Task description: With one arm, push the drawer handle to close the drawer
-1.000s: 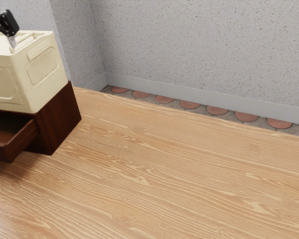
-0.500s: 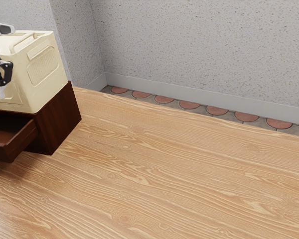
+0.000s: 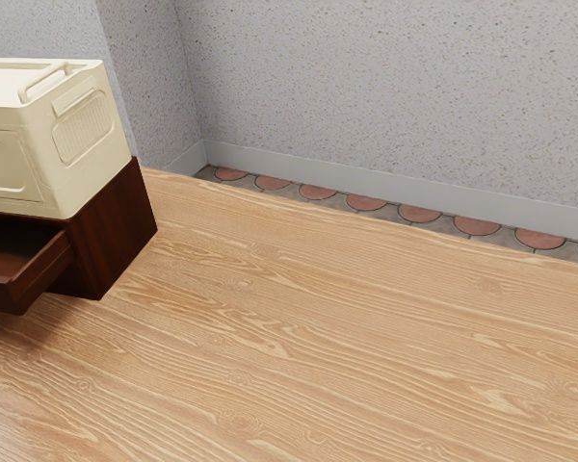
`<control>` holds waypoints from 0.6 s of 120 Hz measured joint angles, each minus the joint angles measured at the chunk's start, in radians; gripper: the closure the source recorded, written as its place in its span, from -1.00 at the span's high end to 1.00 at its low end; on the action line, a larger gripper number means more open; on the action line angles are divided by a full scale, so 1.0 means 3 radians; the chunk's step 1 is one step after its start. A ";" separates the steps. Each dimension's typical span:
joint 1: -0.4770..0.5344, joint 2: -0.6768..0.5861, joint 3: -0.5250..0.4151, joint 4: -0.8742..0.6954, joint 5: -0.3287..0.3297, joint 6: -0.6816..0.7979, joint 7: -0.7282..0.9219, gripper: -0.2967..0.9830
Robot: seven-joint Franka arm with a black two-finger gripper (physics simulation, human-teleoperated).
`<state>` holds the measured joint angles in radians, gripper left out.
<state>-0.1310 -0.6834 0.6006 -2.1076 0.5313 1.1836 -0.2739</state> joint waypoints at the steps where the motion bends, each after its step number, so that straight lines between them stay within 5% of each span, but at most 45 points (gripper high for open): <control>1: 0.0026 -0.0022 0.0001 -0.0029 0.0010 -0.0001 0.0004 -0.67; 22: 0.0322 -0.0253 0.0168 -0.0448 0.0187 0.0092 0.0118 -0.68; 40: 0.0020 -0.0201 0.0593 -0.0531 0.0434 0.0394 0.0277 -0.69; 72: -0.0080 -0.0134 0.0756 -0.0637 0.0783 0.0956 0.0565 -0.69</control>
<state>-0.1551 -0.7236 0.8275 -2.2987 0.7661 1.4704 -0.1045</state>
